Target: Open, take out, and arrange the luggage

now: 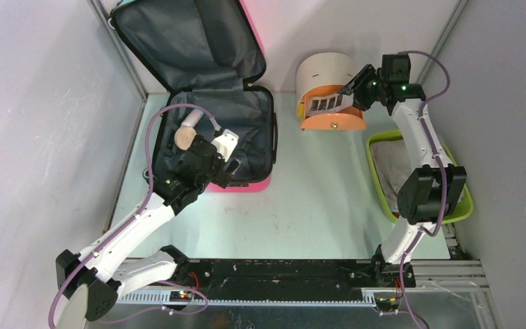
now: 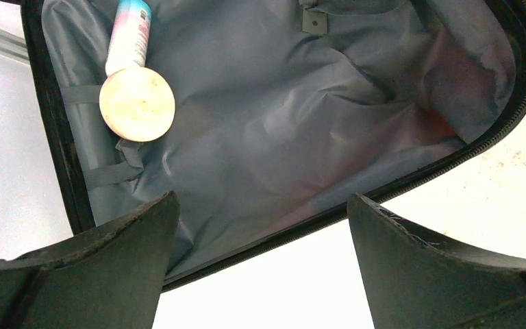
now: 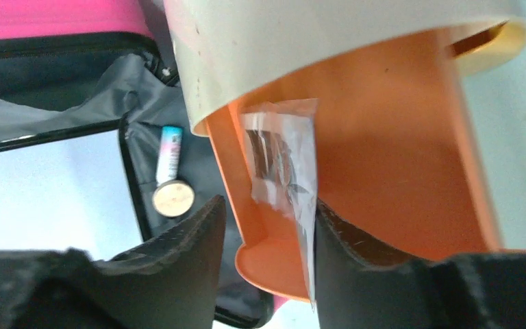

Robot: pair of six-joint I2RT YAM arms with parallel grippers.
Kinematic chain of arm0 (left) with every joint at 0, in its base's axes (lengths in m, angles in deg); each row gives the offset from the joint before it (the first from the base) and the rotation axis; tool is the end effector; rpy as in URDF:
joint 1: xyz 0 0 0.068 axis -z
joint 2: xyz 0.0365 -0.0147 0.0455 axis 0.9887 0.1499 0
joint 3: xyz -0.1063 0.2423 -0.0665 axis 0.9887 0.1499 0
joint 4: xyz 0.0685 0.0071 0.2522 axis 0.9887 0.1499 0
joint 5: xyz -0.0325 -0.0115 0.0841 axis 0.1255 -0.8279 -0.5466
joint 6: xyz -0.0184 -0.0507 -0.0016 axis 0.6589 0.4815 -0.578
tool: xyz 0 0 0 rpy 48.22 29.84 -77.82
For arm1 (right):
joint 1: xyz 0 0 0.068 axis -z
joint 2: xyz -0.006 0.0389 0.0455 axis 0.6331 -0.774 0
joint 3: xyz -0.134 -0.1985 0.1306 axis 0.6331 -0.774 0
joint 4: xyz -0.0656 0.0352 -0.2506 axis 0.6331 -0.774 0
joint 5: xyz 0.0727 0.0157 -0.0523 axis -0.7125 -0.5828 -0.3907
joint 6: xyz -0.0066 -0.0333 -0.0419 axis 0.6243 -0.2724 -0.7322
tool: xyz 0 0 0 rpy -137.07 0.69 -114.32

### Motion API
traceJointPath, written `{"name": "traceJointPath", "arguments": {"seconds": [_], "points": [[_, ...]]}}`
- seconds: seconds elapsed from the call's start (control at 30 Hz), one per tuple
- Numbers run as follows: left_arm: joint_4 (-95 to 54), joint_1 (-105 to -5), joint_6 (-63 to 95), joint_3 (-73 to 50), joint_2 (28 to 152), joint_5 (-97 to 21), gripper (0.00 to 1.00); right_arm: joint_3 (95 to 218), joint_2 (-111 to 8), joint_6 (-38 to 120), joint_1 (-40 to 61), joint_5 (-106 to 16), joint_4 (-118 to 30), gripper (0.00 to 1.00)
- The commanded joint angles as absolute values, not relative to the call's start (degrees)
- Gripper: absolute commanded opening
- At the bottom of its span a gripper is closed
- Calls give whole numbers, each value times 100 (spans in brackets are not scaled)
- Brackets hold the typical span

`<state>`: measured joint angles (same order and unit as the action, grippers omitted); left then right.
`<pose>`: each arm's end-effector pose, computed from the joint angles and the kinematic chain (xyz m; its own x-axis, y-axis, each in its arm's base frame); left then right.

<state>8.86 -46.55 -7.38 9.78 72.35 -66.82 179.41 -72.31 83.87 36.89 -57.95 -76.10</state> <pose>0.1863 -0.1144 0.3079 -0.3895 0.5056 -0.7699 0.3859 0.8486 0.3620 0.4086 0.0296 0.3551 -0.6262 0.6901 -0.3628 0.2404 0.6136 0.7522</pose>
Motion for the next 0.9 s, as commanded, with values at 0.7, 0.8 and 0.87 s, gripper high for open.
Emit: {"name": "traceJointPath", "arguments": {"seconds": [0.7, 0.8, 0.87], "points": [[771, -4655, -620, 871, 7138, -6865, 100, 17138, -5966, 5796, 2876, -4381, -8169, 37], [772, -4657, -621, 868, 7108, -6894, 100, 16549, -5499, 6024, 2592, -4167, -7872, 35], [766, -4657, -616, 864, 7084, -6902, 100, 16147, -5259, 6150, 2445, -3976, -7678, 34]]}}
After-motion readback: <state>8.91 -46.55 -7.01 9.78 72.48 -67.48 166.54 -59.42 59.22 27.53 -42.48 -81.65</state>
